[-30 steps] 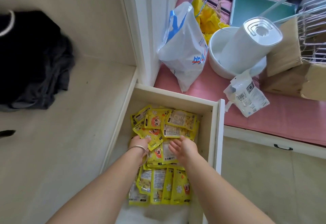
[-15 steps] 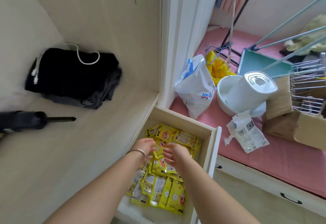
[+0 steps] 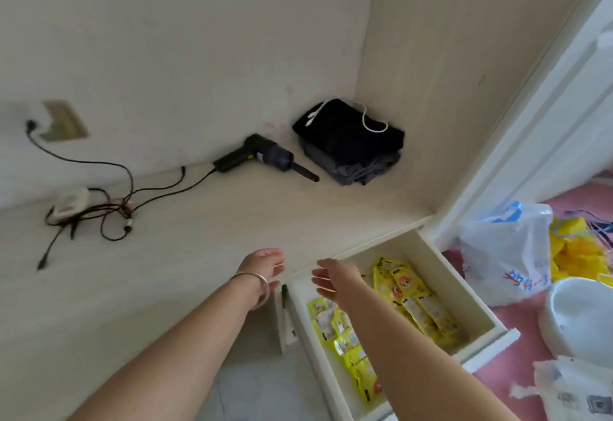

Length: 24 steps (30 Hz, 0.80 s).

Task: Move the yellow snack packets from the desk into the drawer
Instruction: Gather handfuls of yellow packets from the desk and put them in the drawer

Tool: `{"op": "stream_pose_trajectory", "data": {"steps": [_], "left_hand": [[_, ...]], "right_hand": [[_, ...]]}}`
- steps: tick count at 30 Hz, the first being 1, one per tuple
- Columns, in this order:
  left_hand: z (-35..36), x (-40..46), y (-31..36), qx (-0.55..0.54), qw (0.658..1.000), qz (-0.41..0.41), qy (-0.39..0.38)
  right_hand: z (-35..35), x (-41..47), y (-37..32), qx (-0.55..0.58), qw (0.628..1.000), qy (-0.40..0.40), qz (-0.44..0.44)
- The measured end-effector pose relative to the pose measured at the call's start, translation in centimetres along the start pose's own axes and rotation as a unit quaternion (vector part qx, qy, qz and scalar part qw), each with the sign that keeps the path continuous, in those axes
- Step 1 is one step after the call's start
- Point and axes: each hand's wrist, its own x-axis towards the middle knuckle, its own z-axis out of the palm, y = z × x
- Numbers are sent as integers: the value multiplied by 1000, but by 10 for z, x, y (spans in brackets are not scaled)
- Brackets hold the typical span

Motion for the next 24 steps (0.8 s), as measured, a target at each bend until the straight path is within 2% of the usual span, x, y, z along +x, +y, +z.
{"op": "stream_pose_trajectory", "data": {"steps": [9, 16, 24], "left_hand": [[-205, -79, -17, -142, 972, 42, 181], [-356, -142, -78, -236, 934, 48, 265], [-482, -192, -152, -310, 886, 3, 346]], "right_hand": [[171, -61, 32, -167, 975, -144, -34], [295, -114, 97, -241, 942, -230, -26], [411, -163, 185, -313, 910, -273, -4]]}}
